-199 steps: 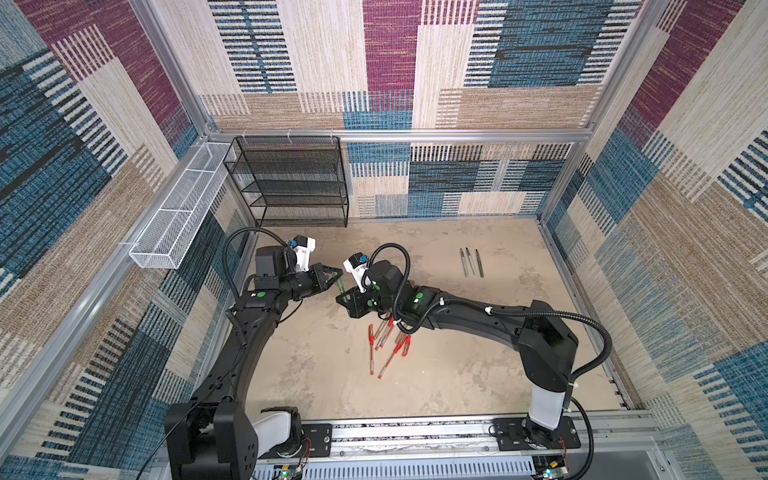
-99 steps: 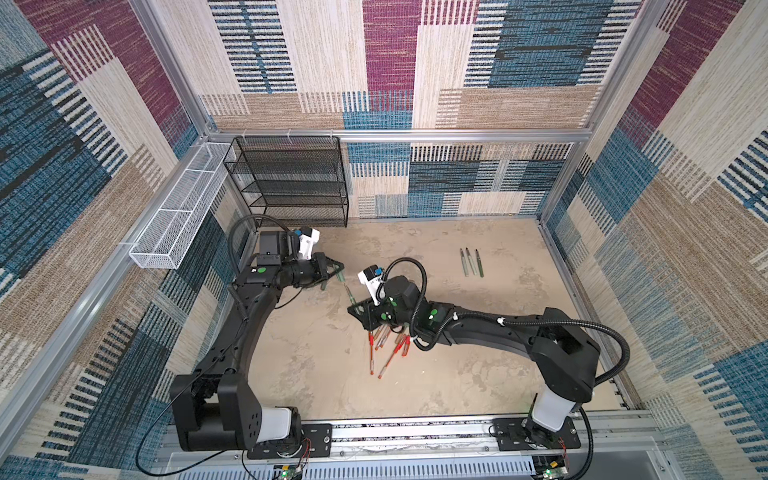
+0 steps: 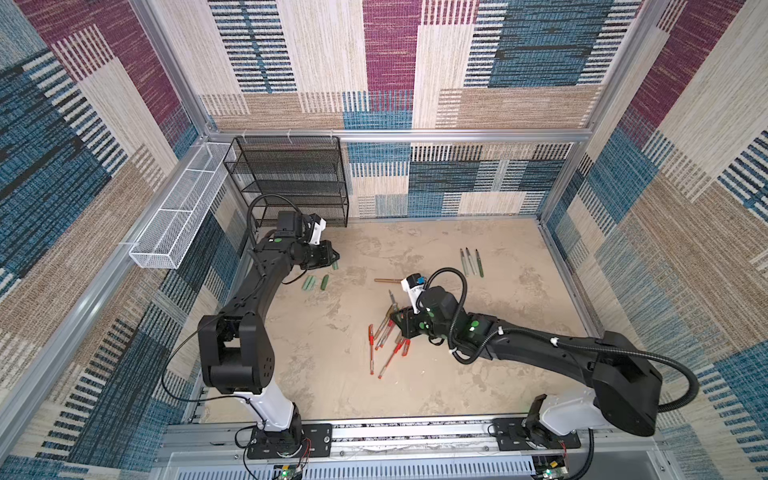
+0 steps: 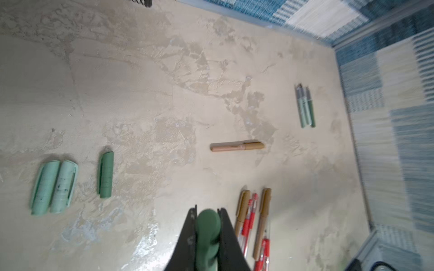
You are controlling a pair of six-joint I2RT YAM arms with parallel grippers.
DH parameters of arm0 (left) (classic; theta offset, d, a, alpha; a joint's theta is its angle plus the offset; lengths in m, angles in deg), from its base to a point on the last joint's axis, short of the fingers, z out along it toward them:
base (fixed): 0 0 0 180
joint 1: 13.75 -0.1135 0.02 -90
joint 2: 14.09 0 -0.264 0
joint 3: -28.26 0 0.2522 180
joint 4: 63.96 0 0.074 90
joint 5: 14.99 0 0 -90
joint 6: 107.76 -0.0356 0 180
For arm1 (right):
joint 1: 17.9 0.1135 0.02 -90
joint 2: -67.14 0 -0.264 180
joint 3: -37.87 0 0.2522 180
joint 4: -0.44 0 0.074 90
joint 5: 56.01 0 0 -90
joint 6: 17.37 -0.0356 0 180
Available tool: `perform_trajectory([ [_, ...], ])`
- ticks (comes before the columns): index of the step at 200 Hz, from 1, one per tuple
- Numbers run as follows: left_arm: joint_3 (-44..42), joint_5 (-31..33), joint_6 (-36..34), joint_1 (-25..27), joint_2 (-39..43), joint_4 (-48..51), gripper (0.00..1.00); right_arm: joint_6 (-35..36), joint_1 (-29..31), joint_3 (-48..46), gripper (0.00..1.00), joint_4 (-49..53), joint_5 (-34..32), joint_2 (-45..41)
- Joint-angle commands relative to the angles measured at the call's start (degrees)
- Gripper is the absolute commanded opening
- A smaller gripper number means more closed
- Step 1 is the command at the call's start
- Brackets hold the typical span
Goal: Open the pen caps
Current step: 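Lower the cap beside the other caps with left while right carries pen away, then carry the uncapped pen toward the row of uncapped pens with the right gripper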
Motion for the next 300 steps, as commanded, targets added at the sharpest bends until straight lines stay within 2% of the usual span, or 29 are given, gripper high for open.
perform_trajectory([
  [1,2.44,8.45,-7.72,1.83,-4.08,5.20,0.00,-0.89,-1.47,-2.28,0.00,2.63,-4.43,-4.92],
  [31,6.03,19.90,-11.05,4.66,-11.31,8.11,0.00,-2.01,-3.91,-5.26,0.00,7.29,-8.08,-12.07],
  [80,12.64,24.80,-11.81,4.95,-19.87,10.97,0.00,-1.83,-5.40,-8.44,0.00,10.12,-9.99,-18.93],
  [121,15.63,24.97,-11.73,5.25,-24.82,12.57,0.01,-1.94,-5.69,-9.25,0.00,10.26,-10.35,-19.74],
  [202,17.47,26.82,-10.64,5.22,-28.35,13.17,0.18,-1.57,-6.15,-9.57,0.00,9.16,-9.82,-19.12],
  [256,17.18,26.58,-9.32,5.13,-26.92,13.52,0.26,-1.65,-6.26,-8.64,0.00,11.36,-10.32,-20.33],
  [300,15.90,24.40,-7.37,5.21,-22.03,13.63,0.36,-1.31,-6.35,-7.75,0.00,12.68,-11.25,-21.84],
])
